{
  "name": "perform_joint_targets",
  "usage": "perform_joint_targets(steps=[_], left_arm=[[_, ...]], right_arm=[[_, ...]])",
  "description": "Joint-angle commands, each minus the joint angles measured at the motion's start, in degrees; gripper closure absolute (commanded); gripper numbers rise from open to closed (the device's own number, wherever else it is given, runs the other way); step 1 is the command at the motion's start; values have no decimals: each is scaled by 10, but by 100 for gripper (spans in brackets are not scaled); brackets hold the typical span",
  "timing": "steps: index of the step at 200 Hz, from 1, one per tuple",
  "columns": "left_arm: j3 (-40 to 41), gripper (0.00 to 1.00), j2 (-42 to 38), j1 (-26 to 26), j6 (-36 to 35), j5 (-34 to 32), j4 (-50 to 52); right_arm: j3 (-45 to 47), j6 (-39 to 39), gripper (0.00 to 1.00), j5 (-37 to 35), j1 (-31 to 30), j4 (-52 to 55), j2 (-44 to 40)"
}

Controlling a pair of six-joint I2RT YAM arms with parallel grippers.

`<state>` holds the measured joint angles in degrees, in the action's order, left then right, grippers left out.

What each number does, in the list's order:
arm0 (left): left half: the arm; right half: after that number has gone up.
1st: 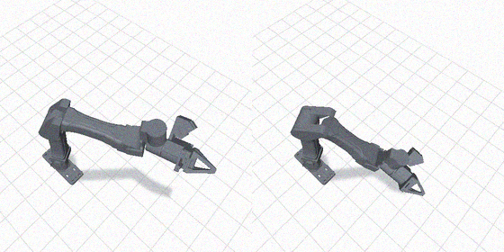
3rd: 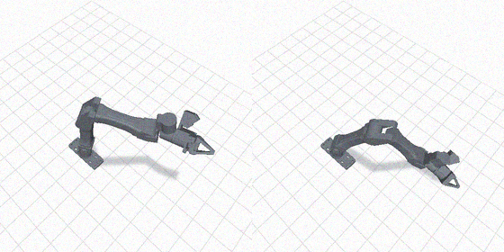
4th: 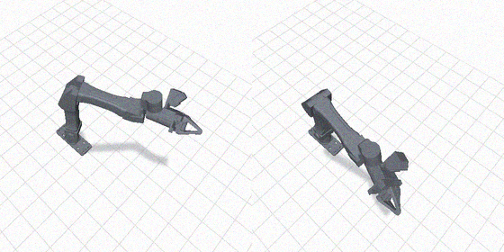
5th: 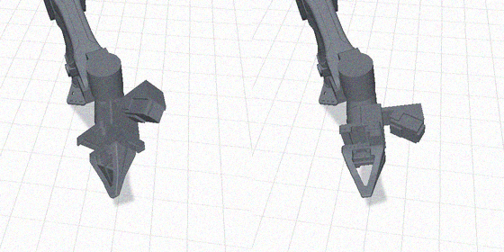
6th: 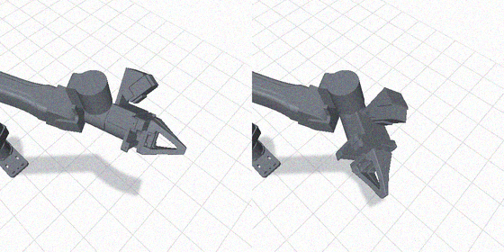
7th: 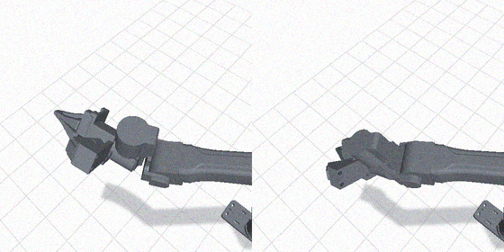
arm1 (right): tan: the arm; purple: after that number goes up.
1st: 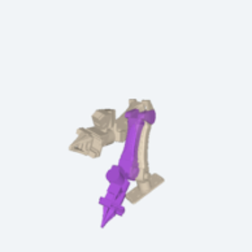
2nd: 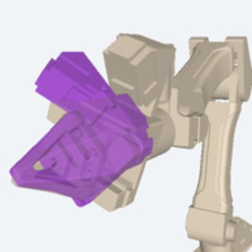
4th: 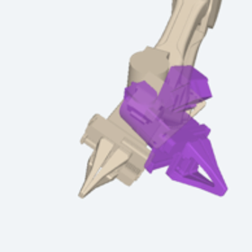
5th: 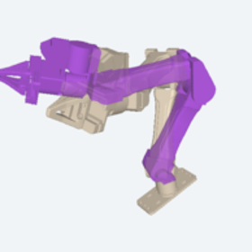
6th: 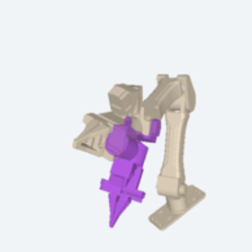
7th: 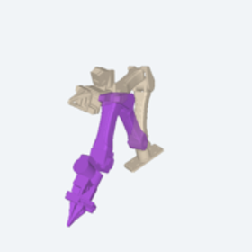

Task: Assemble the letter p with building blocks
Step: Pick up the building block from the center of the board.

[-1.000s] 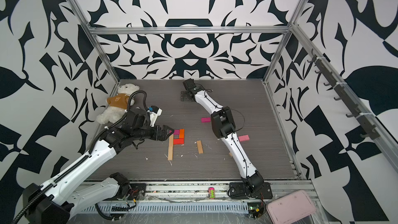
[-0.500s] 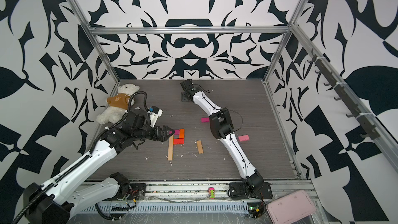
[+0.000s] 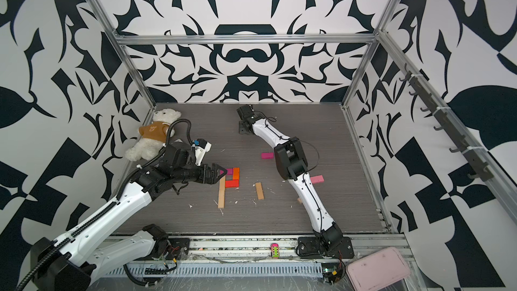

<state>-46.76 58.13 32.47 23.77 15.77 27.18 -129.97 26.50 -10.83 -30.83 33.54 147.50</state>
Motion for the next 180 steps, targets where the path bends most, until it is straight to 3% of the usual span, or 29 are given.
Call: perform_joint_targets(steps=[1, 102, 114, 155, 180], left_arm=[[6, 1, -12, -2, 6, 16, -6], [16, 1, -50, 0, 11, 39, -1], [16, 1, -53, 1, 18, 49, 0], [47, 1, -73, 10, 95, 133, -39], [83, 1, -79, 70, 154, 104, -115]], right_arm=[[80, -16, 33, 16, 18, -12, -62], [384, -22, 35, 4, 66, -65, -358], [430, -16, 35, -25, 70, -60, -394], [632, 15, 35, -26, 79, -102, -545], [717, 35, 35, -26, 80, -113, -606]])
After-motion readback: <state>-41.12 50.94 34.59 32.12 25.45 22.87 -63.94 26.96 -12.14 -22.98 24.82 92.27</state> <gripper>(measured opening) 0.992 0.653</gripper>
